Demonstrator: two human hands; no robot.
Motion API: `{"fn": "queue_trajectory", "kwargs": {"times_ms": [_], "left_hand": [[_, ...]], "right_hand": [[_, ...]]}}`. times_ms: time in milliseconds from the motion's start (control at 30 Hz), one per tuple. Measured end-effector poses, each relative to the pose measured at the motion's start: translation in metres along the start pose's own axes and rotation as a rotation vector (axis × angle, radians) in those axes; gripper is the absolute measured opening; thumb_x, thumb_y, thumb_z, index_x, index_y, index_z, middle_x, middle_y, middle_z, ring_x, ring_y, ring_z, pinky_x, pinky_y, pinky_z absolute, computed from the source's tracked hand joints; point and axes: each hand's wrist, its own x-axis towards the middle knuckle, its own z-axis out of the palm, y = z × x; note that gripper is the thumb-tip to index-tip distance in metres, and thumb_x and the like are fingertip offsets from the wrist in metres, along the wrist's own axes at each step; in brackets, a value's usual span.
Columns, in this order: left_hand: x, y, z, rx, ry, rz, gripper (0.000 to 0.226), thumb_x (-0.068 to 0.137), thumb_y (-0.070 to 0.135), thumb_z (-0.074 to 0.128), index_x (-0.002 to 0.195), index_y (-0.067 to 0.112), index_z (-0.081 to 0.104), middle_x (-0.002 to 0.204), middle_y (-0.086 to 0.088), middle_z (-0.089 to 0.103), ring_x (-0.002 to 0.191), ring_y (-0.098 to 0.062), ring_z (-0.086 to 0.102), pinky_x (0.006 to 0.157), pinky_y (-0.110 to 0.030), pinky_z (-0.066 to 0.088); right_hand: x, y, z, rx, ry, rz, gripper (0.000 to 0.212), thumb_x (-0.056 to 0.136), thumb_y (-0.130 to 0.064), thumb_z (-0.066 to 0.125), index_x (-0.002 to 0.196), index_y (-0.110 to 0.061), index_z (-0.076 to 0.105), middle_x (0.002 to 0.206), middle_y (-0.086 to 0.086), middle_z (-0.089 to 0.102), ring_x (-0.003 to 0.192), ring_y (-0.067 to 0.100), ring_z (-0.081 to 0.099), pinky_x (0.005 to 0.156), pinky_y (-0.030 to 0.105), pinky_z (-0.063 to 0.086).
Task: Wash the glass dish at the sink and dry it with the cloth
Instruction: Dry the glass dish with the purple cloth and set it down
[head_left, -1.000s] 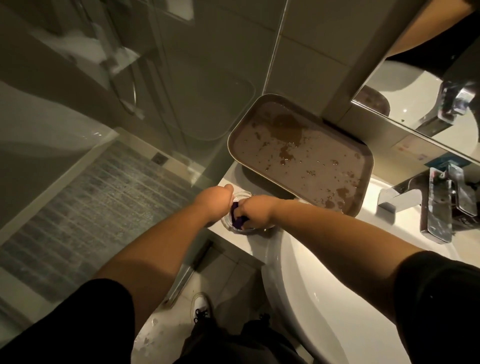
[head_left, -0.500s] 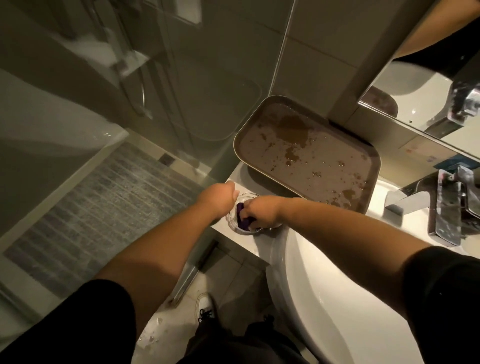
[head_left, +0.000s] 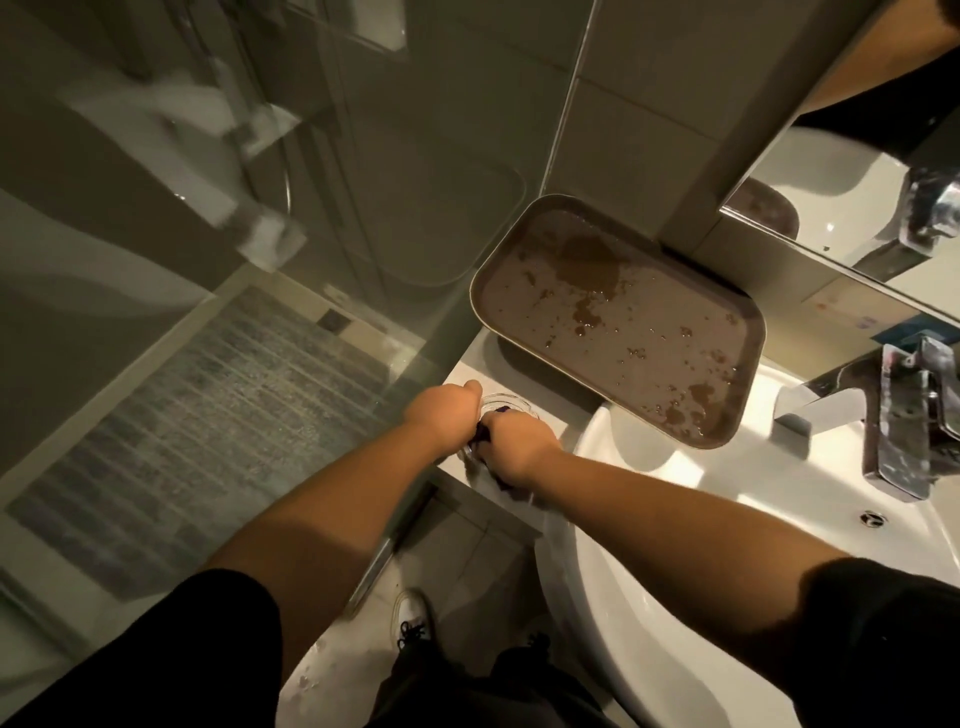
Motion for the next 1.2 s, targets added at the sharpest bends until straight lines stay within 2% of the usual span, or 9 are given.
{"fn": "queue_trajectory", "kwargs": {"times_ms": [100, 233, 433, 600, 767, 833, 967, 1067, 1200], "left_hand": [[-0.007, -0.002, 0.003, -0.122, -0.015, -0.091, 0.029, 0.104, 0.025, 0.035, 0.114, 0.002, 0.05, 0.108, -0.021, 0.065, 0.095, -0.039, 0.061, 0.067, -0.038, 0.042], [-0.006, -0.015, 0.0, -0.336, -0.062, -0.11, 0.029, 0.101, 0.025, 0.038, 0.102, 0.002, 0.056, 0.105, -0.022, 0.068, 0.095, -0.039, 0.063, 0.075, -0.037, 0.047], [0.008, -0.012, -0.011, -0.14, -0.041, 0.067, 0.031, 0.104, 0.033, 0.035, 0.106, 0.007, 0.052, 0.104, -0.019, 0.065, 0.085, -0.034, 0.056, 0.072, -0.04, 0.044], [0.007, -0.008, -0.009, -0.064, -0.014, 0.037, 0.031, 0.105, 0.029, 0.032, 0.11, 0.004, 0.05, 0.107, -0.021, 0.064, 0.09, -0.037, 0.058, 0.071, -0.042, 0.045], [-0.005, -0.006, -0.001, -0.214, 0.014, -0.108, 0.033, 0.104, 0.028, 0.036, 0.109, 0.001, 0.055, 0.109, -0.023, 0.066, 0.097, -0.04, 0.062, 0.07, -0.037, 0.043], [-0.011, -0.007, 0.002, -0.306, 0.007, -0.165, 0.031, 0.102, 0.026, 0.039, 0.105, 0.001, 0.057, 0.105, -0.024, 0.067, 0.092, -0.04, 0.064, 0.067, -0.034, 0.045], [-0.001, -0.009, -0.008, -0.214, -0.033, -0.116, 0.034, 0.103, 0.031, 0.037, 0.109, 0.006, 0.059, 0.11, -0.02, 0.067, 0.097, -0.038, 0.063, 0.074, -0.037, 0.048], [0.013, -0.01, -0.022, -0.103, -0.077, 0.015, 0.034, 0.103, 0.034, 0.035, 0.107, 0.009, 0.058, 0.11, -0.017, 0.065, 0.097, -0.035, 0.06, 0.074, -0.038, 0.044], [0.017, -0.009, -0.024, -0.007, -0.092, 0.11, 0.027, 0.101, 0.029, 0.036, 0.102, 0.009, 0.055, 0.104, -0.017, 0.064, 0.086, -0.032, 0.057, 0.068, -0.036, 0.04]], "right_hand": [[0.002, -0.002, 0.002, 0.071, -0.017, 0.016, 0.007, 0.093, -0.026, 0.055, 0.088, -0.025, 0.059, 0.088, 0.003, 0.064, 0.074, 0.022, 0.061, 0.053, 0.025, 0.041], [0.002, 0.01, -0.028, -0.188, -0.237, -0.248, 0.03, 0.094, -0.026, 0.059, 0.122, -0.016, 0.061, 0.118, 0.011, 0.062, 0.107, 0.03, 0.058, 0.084, 0.029, 0.039], [0.01, 0.015, -0.046, -0.527, -0.373, -0.445, 0.04, 0.094, -0.027, 0.06, 0.133, -0.019, 0.056, 0.134, 0.012, 0.053, 0.117, 0.034, 0.053, 0.096, 0.034, 0.042], [0.004, 0.011, -0.037, -0.385, -0.279, -0.32, 0.038, 0.094, -0.028, 0.058, 0.131, -0.017, 0.055, 0.127, 0.011, 0.057, 0.112, 0.031, 0.056, 0.095, 0.037, 0.046], [0.003, -0.005, -0.004, -0.042, -0.023, -0.023, 0.02, 0.094, -0.029, 0.05, 0.108, -0.018, 0.061, 0.093, 0.006, 0.062, 0.085, 0.025, 0.063, 0.066, 0.031, 0.045], [0.006, -0.007, 0.0, 0.014, -0.003, 0.007, 0.015, 0.094, -0.029, 0.051, 0.102, -0.021, 0.06, 0.096, 0.006, 0.065, 0.081, 0.024, 0.06, 0.066, 0.031, 0.045], [0.011, 0.003, -0.023, -0.189, -0.191, -0.241, 0.031, 0.093, -0.025, 0.058, 0.122, -0.016, 0.061, 0.121, 0.011, 0.06, 0.109, 0.03, 0.057, 0.088, 0.031, 0.041], [0.015, 0.011, -0.044, -0.438, -0.378, -0.408, 0.037, 0.094, -0.024, 0.06, 0.13, -0.019, 0.057, 0.133, 0.011, 0.054, 0.116, 0.032, 0.053, 0.097, 0.036, 0.043], [0.016, 0.014, -0.047, -0.556, -0.377, -0.468, 0.043, 0.093, -0.026, 0.06, 0.135, -0.02, 0.053, 0.135, 0.011, 0.053, 0.117, 0.033, 0.054, 0.097, 0.038, 0.045]]}}
